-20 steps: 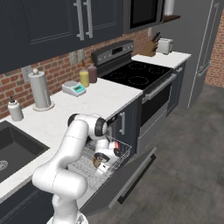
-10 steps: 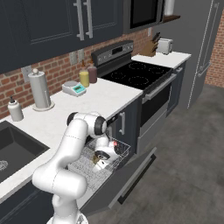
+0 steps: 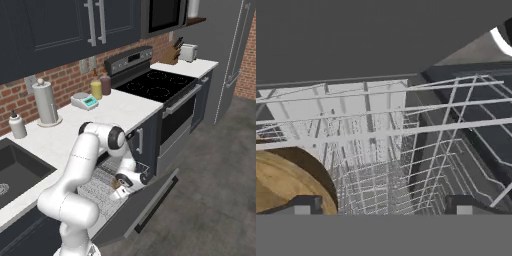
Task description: Pick up the cup and bowl from the counter, place them in the dishwasher, and close the dishwasher door.
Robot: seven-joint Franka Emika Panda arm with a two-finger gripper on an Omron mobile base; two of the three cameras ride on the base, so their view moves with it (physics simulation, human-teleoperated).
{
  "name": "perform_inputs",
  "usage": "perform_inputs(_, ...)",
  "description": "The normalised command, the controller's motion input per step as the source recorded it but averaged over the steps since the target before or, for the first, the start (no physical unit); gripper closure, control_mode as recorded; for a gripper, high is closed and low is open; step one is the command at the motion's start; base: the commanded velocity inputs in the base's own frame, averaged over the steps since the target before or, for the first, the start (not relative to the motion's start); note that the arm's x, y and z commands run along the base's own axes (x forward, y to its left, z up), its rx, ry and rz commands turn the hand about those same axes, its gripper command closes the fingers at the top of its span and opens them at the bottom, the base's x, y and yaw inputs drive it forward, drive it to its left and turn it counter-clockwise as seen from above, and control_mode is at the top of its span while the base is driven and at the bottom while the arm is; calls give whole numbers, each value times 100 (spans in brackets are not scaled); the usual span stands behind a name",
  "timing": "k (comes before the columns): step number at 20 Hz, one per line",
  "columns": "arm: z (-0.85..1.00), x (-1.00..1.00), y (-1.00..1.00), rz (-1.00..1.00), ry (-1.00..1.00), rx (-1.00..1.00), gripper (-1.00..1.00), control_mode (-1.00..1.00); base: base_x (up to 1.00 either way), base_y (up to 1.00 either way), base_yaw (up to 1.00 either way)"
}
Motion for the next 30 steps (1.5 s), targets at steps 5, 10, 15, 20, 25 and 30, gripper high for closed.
perform_inputs(5,75,-46,-21,-7,0,9,-100,-100,0,0,0)
perform_inputs(10,53,-19,0,-5,0,6,-100,-100,0,0,0)
perform_inputs(15,65,-29,-7,-3,0,5,-100,-100,0,0,0)
perform_inputs(20,99,-76,-60,0,-7,1,-100,-100,0,0,0)
perform_inputs(25,100,-71,-91,0,-6,0,-100,-100,0,0,0)
perform_inputs(30,87,-47,-100,1,-3,0,-100,-100,0,0,0)
